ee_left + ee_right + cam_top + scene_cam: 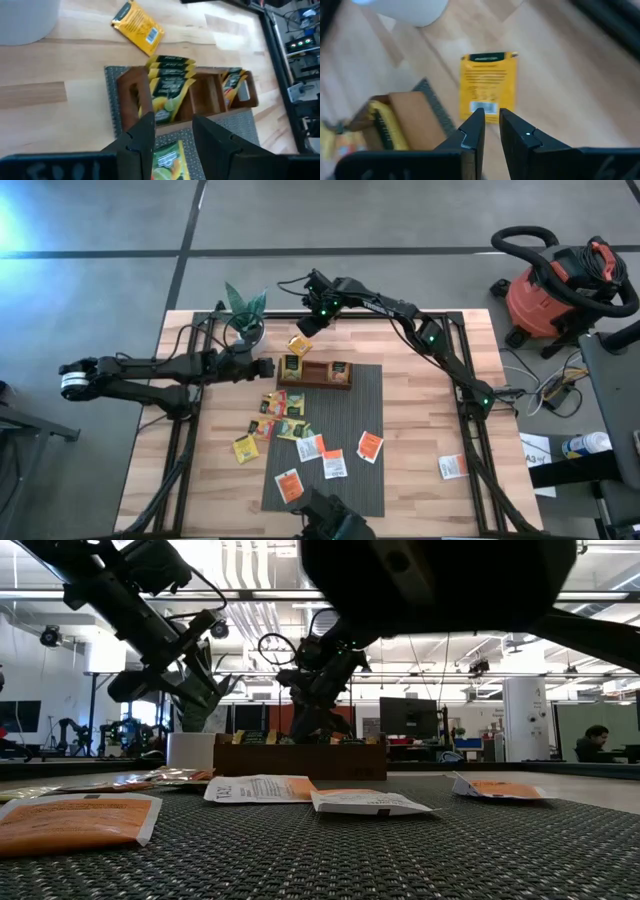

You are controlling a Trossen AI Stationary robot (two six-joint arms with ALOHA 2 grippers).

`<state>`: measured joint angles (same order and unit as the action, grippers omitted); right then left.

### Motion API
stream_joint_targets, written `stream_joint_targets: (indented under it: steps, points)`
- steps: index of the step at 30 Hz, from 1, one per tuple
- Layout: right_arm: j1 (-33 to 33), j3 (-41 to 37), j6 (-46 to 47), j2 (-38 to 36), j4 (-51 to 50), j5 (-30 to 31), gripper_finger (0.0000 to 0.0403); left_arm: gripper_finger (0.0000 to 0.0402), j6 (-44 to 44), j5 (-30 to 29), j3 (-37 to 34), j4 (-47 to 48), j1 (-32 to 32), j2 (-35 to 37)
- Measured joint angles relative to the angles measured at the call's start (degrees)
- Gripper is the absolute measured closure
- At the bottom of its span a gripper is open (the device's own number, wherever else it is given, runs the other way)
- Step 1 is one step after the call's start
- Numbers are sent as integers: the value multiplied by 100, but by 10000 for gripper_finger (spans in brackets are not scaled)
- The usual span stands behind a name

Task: Pick & Place Tea
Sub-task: Put the orange tea bag into the right compartment of the wooden organizer

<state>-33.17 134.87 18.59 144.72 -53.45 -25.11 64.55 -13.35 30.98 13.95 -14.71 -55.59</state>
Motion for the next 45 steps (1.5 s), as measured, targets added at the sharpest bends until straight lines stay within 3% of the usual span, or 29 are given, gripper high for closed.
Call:
stream_joint_targets:
  steps: [15, 18, 21, 27, 34, 40, 45]
  points:
    - [-42, -3, 193, -77, 176, -764, 347, 275, -799, -465, 468, -178, -149, 23]
    - [-31, 0, 33, -360, 95, -514, 351, 275, -1175, -468, 500, -549, -284, -1]
    - [-31, 2, -262, -703, -165, 248, 356, 275, -1370, -323, 647, -675, -510, -190]
    - [-5, 2, -752, -1339, -825, 1775, 359, 278, -2207, 810, 1669, -401, -972, -1450]
    - [-79, -14, -835, -1693, -1354, 2365, 360, 278, -3703, 861, 3877, 1854, -1369, -3366]
    - [-146, -14, -957, -1963, -1671, 2939, 360, 278, -4366, 1325, 5175, 2493, -1910, -4595]
    - [-340, -20, -1075, -2325, -1910, 3028, 360, 278, -4528, 1509, 6079, 3243, -2199, -5495]
